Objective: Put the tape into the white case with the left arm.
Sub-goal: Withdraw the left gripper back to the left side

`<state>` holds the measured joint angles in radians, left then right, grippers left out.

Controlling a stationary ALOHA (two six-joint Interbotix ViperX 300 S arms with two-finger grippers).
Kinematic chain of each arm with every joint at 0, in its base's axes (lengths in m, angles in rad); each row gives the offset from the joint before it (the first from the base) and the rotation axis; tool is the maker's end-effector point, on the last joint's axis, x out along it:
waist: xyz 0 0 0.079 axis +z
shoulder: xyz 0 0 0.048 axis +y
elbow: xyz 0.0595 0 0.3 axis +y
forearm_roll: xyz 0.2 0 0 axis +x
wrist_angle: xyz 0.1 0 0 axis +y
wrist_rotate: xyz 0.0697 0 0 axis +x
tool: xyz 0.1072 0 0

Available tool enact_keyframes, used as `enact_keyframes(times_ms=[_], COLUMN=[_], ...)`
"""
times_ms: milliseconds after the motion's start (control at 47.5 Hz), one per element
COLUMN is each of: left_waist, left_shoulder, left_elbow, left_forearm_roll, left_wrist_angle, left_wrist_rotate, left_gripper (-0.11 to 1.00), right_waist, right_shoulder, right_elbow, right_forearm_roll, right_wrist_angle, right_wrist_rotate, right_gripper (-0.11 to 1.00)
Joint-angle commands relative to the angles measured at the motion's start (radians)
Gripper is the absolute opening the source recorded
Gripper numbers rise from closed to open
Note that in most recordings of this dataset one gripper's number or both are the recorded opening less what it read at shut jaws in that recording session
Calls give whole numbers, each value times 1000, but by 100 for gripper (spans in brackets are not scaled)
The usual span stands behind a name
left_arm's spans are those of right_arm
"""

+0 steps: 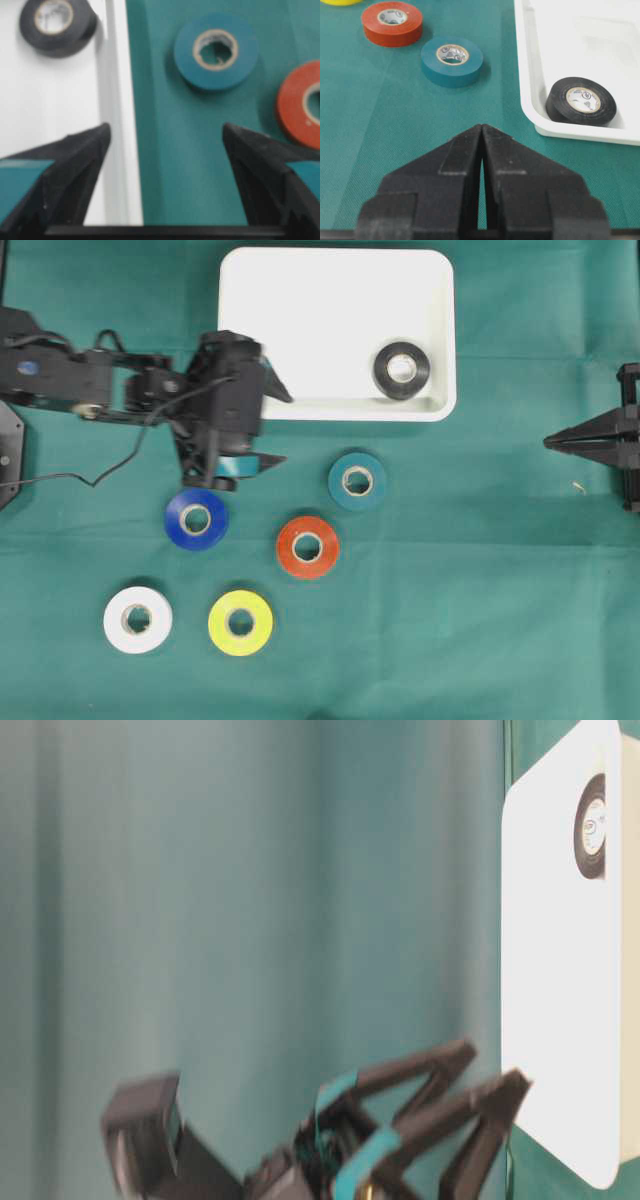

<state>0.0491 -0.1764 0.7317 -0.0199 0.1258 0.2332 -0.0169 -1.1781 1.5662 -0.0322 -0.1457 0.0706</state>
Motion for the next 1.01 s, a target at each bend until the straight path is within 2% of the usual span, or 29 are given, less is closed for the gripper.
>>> enact_keyframes(times_ms=[0,231,484,694,989], left_waist=[-3,-3,-14,-32,-37], left_shoulder=[-84,-216,-365,-443,-443], left_elbow=[57,209,330,380,402], left_forearm_roll=[-3,-5,-3,-3,-5], left_wrist_angle=[-60,-164,-184,-210,-222], left_wrist_rotate=[0,3,0,2,-3], left_gripper=[92,92,92,92,92], right_waist=[-2,-2,-3,-3,-2], right_shoulder=[5,5,5,5,5], right_elbow=[-11,-9,-8,-5,-3], right_forearm_roll=[0,0,0,0,-2], right_wrist_angle=[-9,-9,-9,-15,-18], right_wrist_rotate=[2,2,2,2,2], right_gripper=[-9,-9,-9,-9,-9])
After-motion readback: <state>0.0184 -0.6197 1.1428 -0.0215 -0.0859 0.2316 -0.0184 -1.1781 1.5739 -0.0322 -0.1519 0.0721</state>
